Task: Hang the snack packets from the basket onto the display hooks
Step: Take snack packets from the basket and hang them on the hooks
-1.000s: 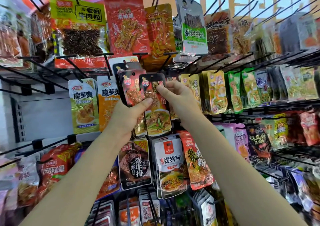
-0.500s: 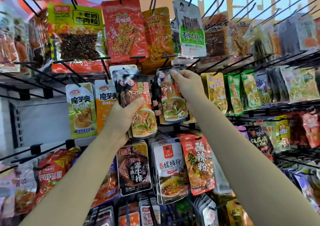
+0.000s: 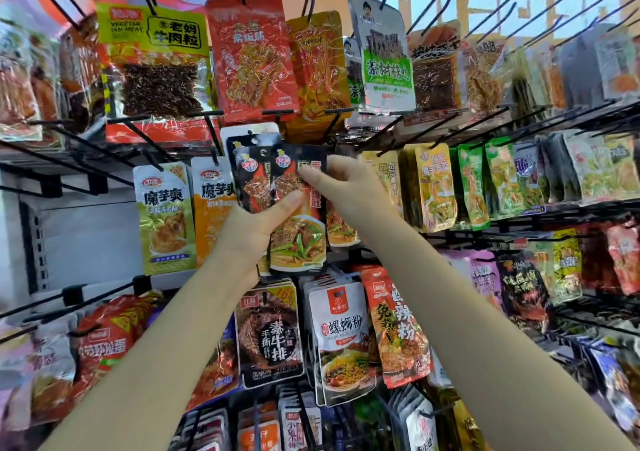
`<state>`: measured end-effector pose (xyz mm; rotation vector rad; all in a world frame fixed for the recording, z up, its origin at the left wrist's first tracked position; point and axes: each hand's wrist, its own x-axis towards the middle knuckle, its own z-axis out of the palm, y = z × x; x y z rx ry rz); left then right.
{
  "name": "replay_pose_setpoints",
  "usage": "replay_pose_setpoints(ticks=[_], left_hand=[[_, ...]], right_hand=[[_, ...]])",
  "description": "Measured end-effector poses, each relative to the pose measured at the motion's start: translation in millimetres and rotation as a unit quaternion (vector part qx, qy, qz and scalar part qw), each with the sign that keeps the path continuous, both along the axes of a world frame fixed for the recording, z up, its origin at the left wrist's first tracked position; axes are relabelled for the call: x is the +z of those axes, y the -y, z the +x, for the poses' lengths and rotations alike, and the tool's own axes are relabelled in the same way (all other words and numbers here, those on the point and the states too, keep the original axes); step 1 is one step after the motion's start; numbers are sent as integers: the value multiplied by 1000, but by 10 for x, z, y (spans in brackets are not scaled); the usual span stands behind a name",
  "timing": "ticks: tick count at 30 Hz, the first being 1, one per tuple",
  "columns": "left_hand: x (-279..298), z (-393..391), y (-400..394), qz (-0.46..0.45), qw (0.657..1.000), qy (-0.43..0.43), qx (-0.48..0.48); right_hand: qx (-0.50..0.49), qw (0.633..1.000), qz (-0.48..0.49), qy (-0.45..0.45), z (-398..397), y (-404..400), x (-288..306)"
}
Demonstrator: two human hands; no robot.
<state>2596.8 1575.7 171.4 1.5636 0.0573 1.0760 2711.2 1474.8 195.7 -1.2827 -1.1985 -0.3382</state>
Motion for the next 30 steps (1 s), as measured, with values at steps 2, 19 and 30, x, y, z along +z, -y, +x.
replay_pose_setpoints(ticks=[2, 19, 30], left_hand=[[0, 6, 3, -17, 999, -25, 20], [-1, -139, -83, -41, 999, 19, -14], [15, -59, 70, -23, 1000, 18, -5]], right_hand=[[0, 999, 27, -36, 26, -9, 28], [-61, 986, 65, -139, 374, -59, 222], [-28, 998, -49, 18, 18, 109, 72]])
